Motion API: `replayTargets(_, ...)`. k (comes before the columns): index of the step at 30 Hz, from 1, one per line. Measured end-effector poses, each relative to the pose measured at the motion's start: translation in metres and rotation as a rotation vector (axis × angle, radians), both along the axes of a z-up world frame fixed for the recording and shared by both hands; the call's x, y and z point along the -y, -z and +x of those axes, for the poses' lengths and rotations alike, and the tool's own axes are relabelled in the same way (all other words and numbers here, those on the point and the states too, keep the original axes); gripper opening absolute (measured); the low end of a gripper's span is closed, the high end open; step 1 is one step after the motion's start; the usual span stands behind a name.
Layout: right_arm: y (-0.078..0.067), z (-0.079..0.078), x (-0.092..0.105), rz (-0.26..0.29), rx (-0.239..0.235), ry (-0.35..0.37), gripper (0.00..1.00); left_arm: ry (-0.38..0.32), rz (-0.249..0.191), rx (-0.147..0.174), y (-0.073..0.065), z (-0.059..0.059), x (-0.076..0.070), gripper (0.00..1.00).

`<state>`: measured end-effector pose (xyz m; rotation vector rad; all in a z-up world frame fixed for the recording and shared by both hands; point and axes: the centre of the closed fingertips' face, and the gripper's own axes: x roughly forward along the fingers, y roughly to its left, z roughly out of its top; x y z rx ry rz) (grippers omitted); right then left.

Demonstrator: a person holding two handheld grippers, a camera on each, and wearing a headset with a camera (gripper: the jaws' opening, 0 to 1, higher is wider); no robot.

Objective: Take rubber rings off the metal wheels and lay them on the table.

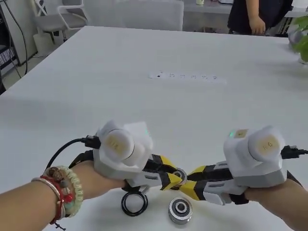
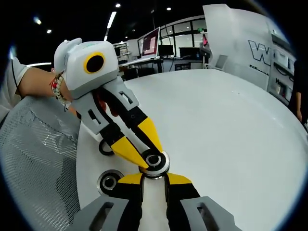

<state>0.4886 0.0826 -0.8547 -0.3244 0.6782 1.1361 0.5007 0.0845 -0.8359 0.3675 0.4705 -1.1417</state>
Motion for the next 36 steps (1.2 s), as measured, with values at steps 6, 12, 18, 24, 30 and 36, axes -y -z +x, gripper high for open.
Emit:
replayTargets(6, -0.0002, 0.0005, 0.0003, -0.005, 0.014, -0.011, 0.14, -0.003, -0.005, -0.001, 0.0003, 0.0001, -0.0001, 0.07)
replayTargets(12, -0.0002, 0.0005, 0.0002, -0.009, 0.017, -0.015, 0.13, -0.004, -0.007, -0.001, 0.0004, 0.0, -0.0002, 0.07)
replayTargets(18, 0.0001, 0.0006, 0.0003, -0.003, 0.007, -0.007, 0.13, -0.004, -0.011, 0.0, 0.0004, -0.0005, -0.0002, 0.07)
replayTargets(24, 0.0002, 0.0008, 0.0007, -0.004, 0.004, -0.008, 0.12, -0.002, -0.017, 0.0, 0.0007, -0.0006, -0.0005, 0.07)
replayTargets(30, 0.0036, 0.0035, 0.0081, -0.049, 0.022, 0.0, 0.0, 0.0, -0.016, 0.0, 0.0006, -0.0007, -0.0005, 0.07)
replayTargets(36, 0.0027, 0.0022, 0.0053, -0.024, 0.012, 0.002, 0.0, 0.0, -0.014, 0.002, 0.0007, -0.0011, -0.0004, 0.07)
